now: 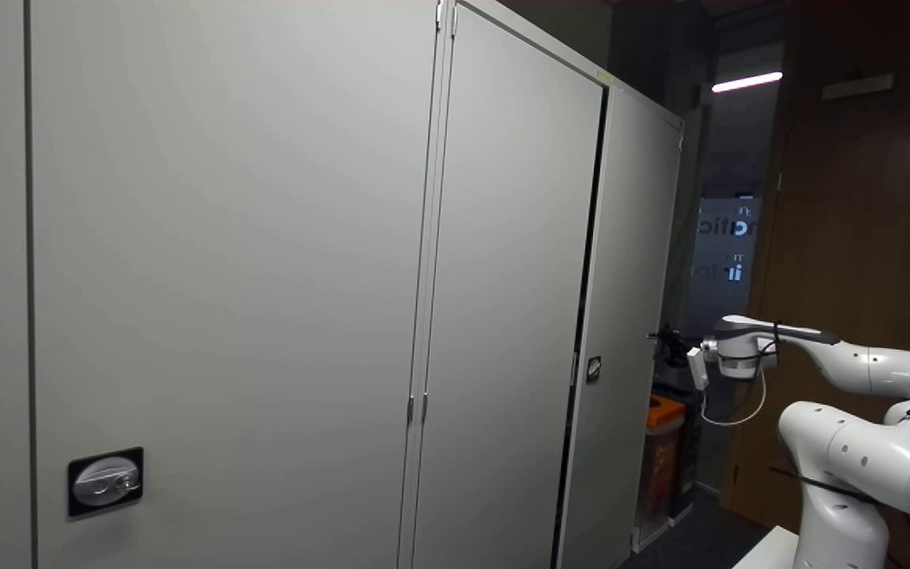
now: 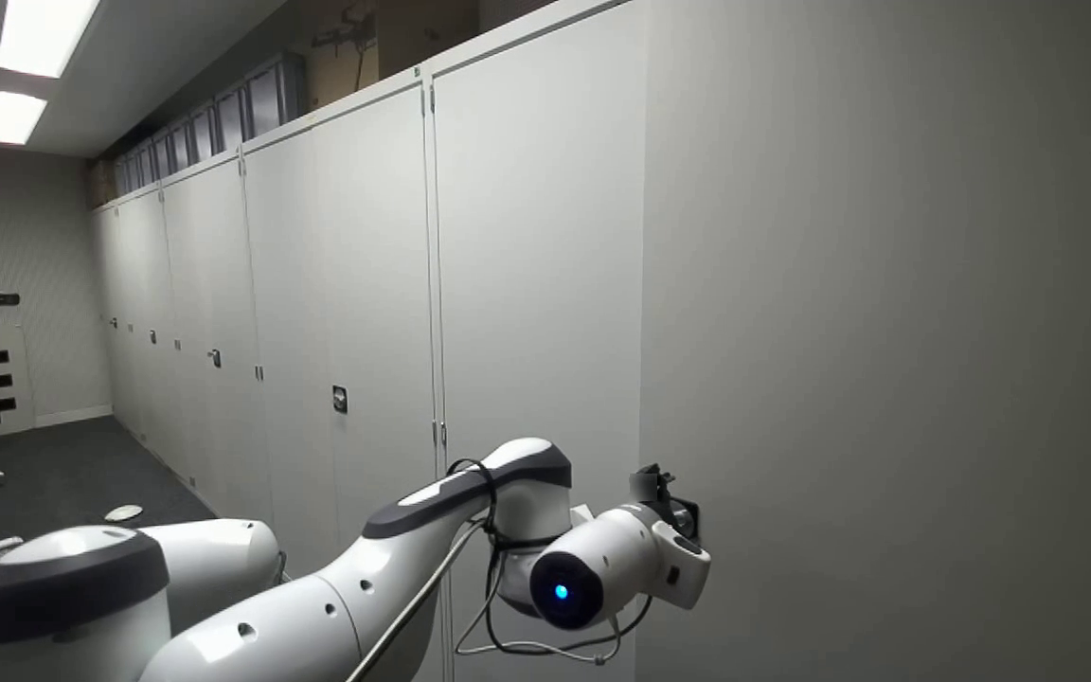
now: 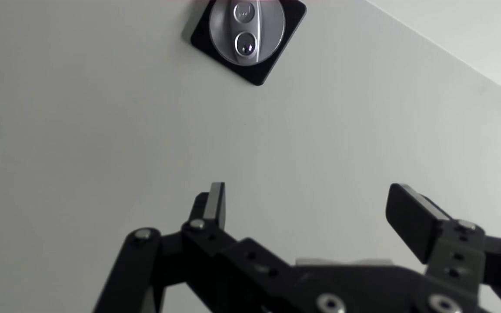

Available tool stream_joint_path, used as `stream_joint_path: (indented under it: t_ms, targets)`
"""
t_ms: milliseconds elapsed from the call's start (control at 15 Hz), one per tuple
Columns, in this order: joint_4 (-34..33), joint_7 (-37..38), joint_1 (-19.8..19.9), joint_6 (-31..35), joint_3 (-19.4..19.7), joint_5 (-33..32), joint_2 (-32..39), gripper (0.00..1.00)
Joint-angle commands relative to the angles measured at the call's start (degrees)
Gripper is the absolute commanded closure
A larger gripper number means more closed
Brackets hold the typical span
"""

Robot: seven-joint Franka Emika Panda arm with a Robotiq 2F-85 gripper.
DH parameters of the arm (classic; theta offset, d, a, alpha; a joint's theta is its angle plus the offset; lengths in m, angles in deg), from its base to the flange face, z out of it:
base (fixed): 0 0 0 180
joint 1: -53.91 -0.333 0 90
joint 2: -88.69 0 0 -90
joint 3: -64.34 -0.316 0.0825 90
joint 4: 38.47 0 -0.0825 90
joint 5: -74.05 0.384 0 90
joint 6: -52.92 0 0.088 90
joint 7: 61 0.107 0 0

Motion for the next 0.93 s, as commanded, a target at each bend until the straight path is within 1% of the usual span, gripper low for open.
stream_joint_path:
  t_ms: [0, 400, 867]
  targets:
    - [-1.8, 0.57, -2.63, 1.89, 0.08, -2.4, -3.73, 0.0]
    - [-0.88, 0.37, -3.95, 2.32, 1.26, -4.5, -5.65, 0.0]
    - [-0.63, 1.28, -5.87, 4.72, 2.25, -4.35, -9.5, 0.0]
